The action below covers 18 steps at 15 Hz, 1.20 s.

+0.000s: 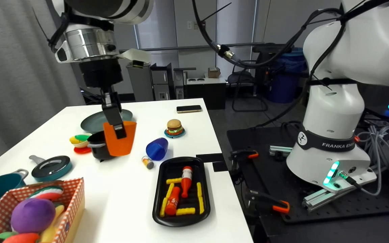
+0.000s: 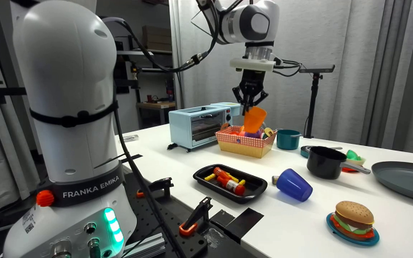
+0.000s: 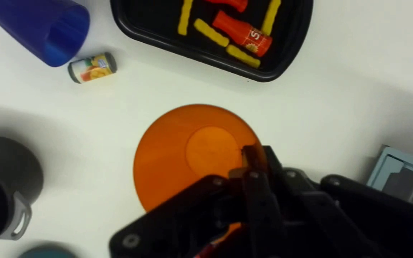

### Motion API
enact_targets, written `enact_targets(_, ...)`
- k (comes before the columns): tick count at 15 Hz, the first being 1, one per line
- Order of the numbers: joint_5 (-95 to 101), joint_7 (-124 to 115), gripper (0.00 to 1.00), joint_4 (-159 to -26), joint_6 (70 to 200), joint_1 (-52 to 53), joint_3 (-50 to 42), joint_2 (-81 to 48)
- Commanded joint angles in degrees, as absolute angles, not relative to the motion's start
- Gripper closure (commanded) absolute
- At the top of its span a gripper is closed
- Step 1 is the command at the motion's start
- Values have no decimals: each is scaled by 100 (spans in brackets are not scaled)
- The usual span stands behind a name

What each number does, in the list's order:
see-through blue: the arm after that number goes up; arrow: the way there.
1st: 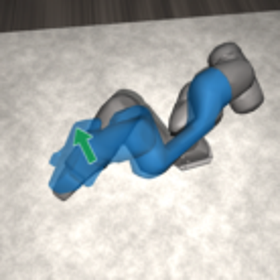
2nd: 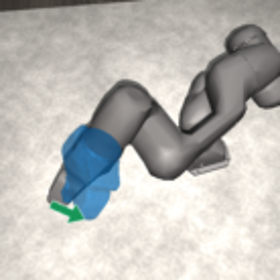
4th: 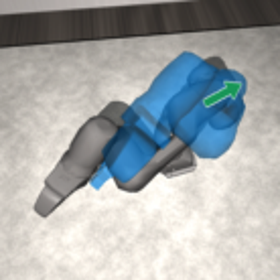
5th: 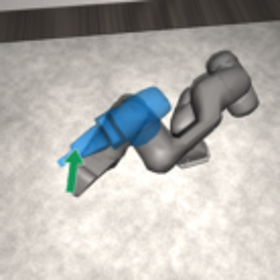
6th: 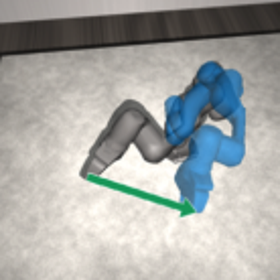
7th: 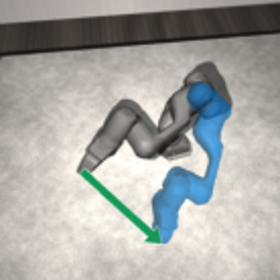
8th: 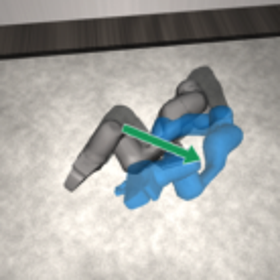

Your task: Pour the content of the orange cup onto the black tray

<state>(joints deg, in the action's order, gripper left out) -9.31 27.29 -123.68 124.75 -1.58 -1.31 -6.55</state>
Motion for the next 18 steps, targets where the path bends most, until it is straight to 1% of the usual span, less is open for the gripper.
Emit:
enact_targets(1, 336, 1423, 99, -12372, 12848, 35, -91, -790)
enact_targets(3, 1068, 672, 99, -12266, 12789, 139, -103, -905)
enact_targets(5, 1298, 320, 99, -12169, 12647, 183, -72, -989)
enact_targets(18, 181, 196, 99, -11769, 12699, 162, 159, -1588)
